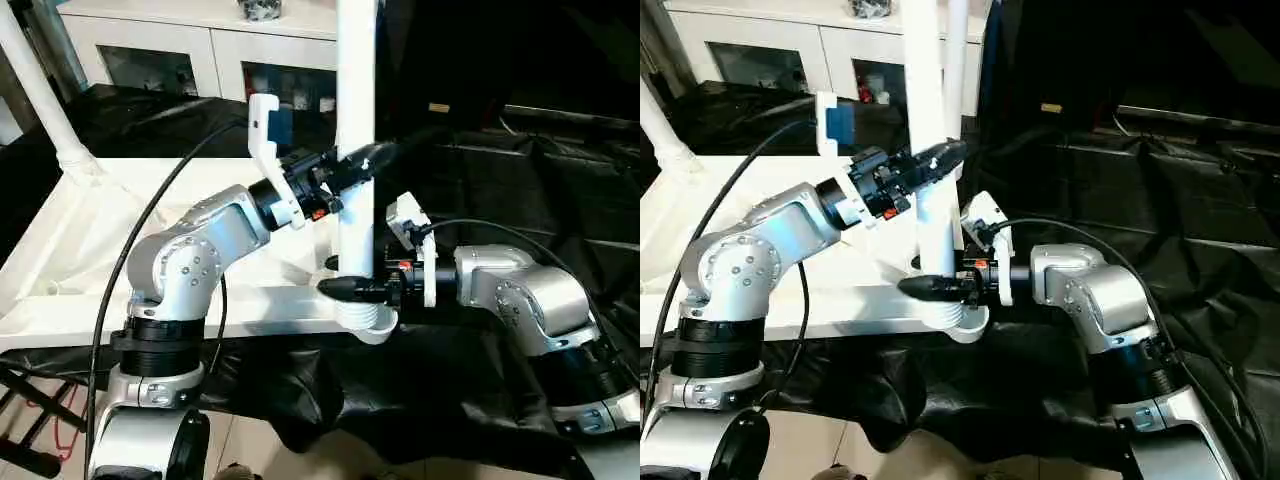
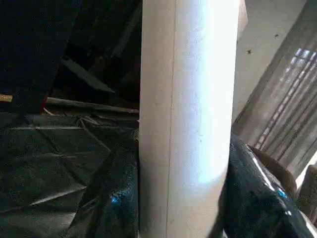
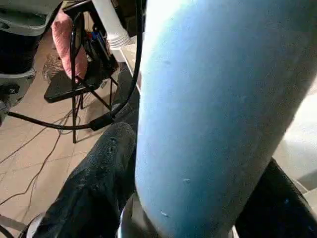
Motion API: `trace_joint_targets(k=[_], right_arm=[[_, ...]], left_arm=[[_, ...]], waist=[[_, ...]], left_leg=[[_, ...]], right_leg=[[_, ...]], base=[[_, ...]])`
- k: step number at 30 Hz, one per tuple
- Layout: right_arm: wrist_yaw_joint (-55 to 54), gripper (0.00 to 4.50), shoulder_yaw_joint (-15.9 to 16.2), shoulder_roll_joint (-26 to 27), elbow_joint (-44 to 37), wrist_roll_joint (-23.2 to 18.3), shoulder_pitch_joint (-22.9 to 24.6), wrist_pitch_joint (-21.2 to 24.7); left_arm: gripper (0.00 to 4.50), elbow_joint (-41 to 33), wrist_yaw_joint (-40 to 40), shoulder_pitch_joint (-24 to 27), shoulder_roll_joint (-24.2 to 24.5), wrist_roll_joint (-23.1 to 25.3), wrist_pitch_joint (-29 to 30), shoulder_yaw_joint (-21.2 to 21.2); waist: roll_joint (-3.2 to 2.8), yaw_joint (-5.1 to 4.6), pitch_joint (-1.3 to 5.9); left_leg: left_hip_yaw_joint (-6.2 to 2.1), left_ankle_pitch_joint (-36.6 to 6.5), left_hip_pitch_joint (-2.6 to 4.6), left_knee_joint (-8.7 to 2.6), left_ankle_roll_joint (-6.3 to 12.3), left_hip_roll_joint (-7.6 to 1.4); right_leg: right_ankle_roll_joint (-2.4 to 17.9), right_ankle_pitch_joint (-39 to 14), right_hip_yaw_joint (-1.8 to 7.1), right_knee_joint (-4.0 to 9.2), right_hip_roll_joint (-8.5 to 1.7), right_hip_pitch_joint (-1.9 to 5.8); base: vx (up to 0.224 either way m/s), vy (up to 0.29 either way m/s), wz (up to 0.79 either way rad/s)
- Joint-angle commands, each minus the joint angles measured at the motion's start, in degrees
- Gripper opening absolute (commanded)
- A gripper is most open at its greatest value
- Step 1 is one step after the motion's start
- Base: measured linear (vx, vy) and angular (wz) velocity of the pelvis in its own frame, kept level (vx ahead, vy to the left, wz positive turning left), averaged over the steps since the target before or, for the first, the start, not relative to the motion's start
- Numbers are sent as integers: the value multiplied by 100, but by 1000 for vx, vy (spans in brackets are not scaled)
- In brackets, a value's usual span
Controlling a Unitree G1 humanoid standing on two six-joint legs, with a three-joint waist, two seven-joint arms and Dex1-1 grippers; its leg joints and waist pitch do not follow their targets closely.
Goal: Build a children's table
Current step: Insert table leg to table base
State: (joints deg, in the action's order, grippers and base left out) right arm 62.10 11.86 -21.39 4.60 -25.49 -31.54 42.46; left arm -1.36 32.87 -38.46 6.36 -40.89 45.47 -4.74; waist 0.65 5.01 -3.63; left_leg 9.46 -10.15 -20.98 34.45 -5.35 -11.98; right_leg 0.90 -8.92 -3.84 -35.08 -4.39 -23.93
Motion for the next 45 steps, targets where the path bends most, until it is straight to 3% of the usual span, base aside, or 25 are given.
trace_joint_targets(k=[1,8,12,20,26,38,45], right_arm=[[-111,315,-61,10,-107,-90,-51,84],[-306,336,-394,54,160,-340,-392,702],[-221,336,-257,-86,254,-299,-455,828],[-161,336,-223,30,370,-413,-511,1077],[-190,336,-210,68,442,-450,-530,1122],[-143,225,-243,43,415,-517,-502,1259],[-166,209,-259,35,382,-544,-473,1246]], left_arm=[[180,-35,-48,-82,36,-34,54,-40],[180,-31,165,-125,214,-89,93,-5],[180,-67,321,-93,296,-70,104,81],[180,-272,395,-54,287,-176,154,152],[180,-345,475,-2,283,-192,192,201],[180,-368,578,14,312,-247,262,328],[180,-347,616,28,312,-226,237,356]], waist=[[-48,-1,467],[-55,-9,463],[12,-3,474],[36,15,461],[8,20,467],[-14,12,468],[-34,1,472]], left_leg=[[22,-1036,22,-346,89,-28],[24,-995,28,-346,69,-22],[34,-874,21,-341,79,-30],[42,-883,12,-344,64,-31],[37,-805,5,-340,45,-29],[34,-880,18,-345,12,-29],[33,-903,20,-340,1,-24]], right_leg=[[1015,-1306,184,410,-220,399],[1014,-1308,188,401,-215,391],[1053,-1146,194,380,-222,399],[992,-1383,199,395,-243,392],[954,-1344,201,385,-243,395],[963,-1336,197,391,-233,392],[964,-1316,196,397,-227,394]], base=[[0,0,0],[0,0,0],[0,0,0],[0,0,0],[0,0,0],[0,0,0],[0,0,0]])
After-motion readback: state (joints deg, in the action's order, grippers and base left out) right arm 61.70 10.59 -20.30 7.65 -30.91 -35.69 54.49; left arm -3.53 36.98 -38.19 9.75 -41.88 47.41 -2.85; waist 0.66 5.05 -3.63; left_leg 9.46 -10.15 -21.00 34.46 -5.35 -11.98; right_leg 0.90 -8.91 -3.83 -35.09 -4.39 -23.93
